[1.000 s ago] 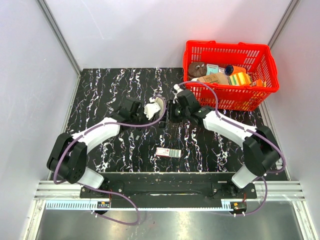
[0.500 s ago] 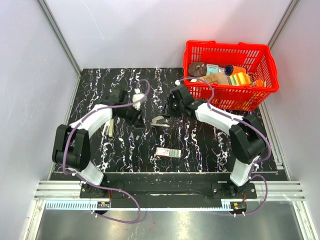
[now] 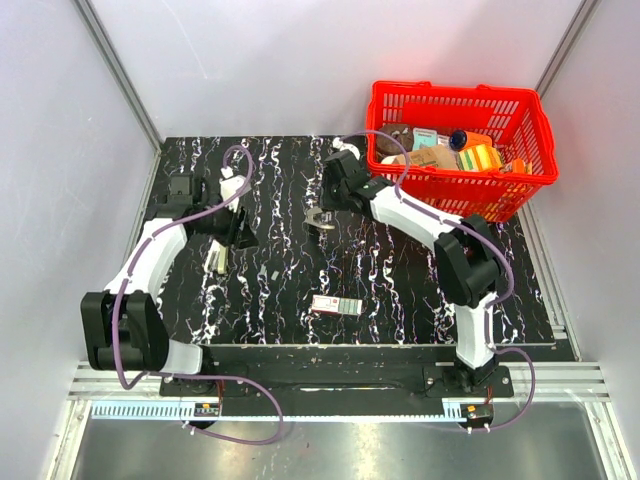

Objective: Unload the staples from the stapler

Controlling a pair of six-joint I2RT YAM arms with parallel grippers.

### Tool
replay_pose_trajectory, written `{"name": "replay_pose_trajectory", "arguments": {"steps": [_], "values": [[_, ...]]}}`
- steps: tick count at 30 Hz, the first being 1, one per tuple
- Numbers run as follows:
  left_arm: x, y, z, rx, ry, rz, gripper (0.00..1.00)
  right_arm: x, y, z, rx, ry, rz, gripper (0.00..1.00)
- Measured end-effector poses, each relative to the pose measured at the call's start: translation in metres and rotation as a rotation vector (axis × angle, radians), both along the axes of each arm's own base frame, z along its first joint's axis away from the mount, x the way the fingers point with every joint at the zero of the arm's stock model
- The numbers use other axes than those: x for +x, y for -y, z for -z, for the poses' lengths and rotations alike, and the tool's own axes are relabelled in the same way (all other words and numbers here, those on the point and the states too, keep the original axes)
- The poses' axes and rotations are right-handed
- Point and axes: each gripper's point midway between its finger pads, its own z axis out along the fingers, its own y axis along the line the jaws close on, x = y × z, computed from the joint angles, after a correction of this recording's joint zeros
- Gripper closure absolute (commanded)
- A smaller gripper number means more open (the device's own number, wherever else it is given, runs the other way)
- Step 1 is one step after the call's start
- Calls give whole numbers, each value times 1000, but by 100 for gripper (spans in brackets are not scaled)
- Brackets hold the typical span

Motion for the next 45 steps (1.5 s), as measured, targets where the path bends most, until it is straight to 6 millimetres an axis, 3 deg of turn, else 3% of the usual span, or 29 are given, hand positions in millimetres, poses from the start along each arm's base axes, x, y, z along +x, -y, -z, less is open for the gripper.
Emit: {"name": "replay_pose_trajectory", "arguments": {"steps": [6,12,17,20,23,26,32,36,39,45], "values": [[-19,-10,34,44,-100,-6,52,20,-3,10,-143,123,30,100],[-29,-28,65,113,-174,-55,52,3,-21,38,-239,146,5,99],[-27,-39,74,156,-171,-99,50,-16,-22,66,-277,96,-14,41],[-27,-41,76,167,-166,-112,50,-20,-18,72,-280,75,-2,32],[-26,-42,78,173,-160,-119,50,-31,-8,81,-295,46,5,30],[-28,-44,82,183,-163,-126,50,-49,6,77,-303,29,15,30],[-31,-48,86,206,-165,-137,50,-104,29,33,-253,46,21,36],[-34,-50,83,216,-149,-145,50,-148,47,18,-199,34,15,41],[-33,-52,81,227,-137,-151,50,-175,68,25,-181,-17,33,43],[-36,-53,78,232,-135,-154,50,-224,107,60,-173,-160,63,50]]}}
